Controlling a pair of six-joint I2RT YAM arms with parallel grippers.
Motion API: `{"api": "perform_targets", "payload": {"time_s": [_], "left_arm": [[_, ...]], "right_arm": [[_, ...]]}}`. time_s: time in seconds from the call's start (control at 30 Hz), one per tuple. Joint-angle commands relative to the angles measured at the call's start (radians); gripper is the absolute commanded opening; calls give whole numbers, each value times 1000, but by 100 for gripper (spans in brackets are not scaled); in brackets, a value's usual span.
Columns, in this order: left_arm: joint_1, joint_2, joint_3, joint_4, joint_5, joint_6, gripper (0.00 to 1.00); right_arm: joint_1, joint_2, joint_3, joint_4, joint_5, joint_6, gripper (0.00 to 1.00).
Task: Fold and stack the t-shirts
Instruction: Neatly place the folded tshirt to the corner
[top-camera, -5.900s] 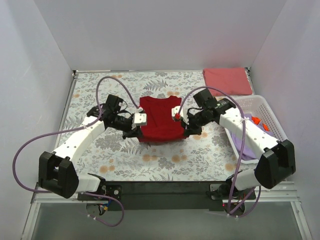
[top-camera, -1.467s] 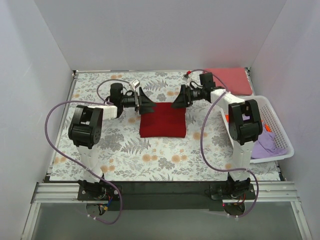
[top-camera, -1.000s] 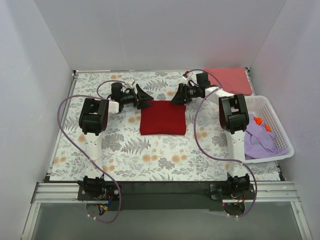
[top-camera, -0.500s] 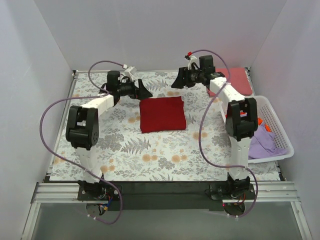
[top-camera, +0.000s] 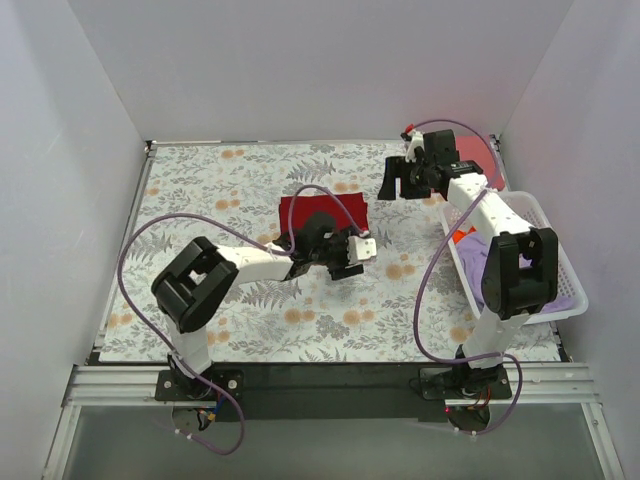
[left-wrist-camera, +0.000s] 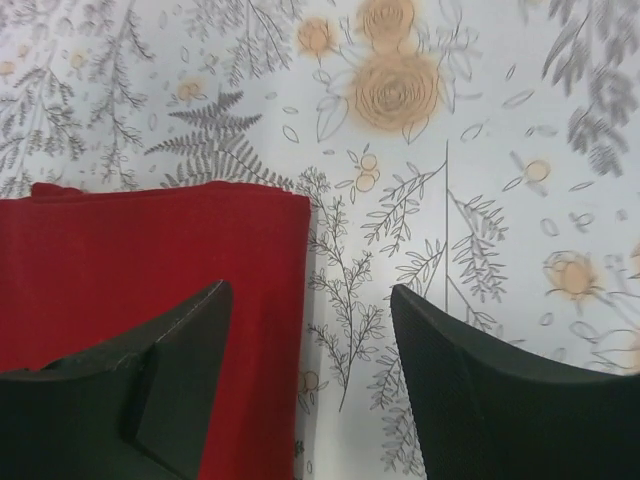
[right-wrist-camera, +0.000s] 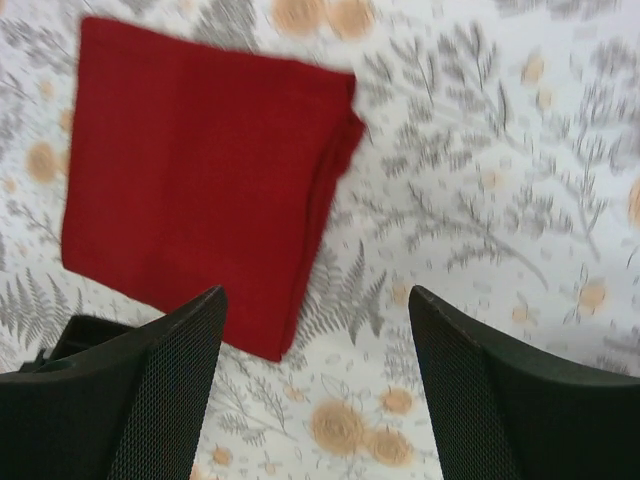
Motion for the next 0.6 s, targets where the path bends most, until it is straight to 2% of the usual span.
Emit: {"api": "perform_targets", "payload": {"time_s": [0.0, 0.23, 0.37, 0.47, 0.5, 0.57], "left_arm": [[-26, 42, -6, 129, -109, 152, 63], [-56, 181, 14, 221, -128, 190, 58], [-59, 246, 33, 246, -157, 199, 49], [-56, 264, 40, 249, -166, 192, 29], [-54, 261, 40, 242, -157, 192, 15], [-42, 237, 40, 240, -145, 170, 0]], "right_arm": [[-30, -24, -51, -51, 15, 15, 80], [-62, -4, -73, -43, -43, 66, 80], [-63, 5, -67, -39, -62, 91, 80], [-62, 16, -70, -37, -62, 118, 80], [-63, 17, -74, -34, -62, 127, 80], [-62, 19, -82, -24, -63, 166, 80]]}}
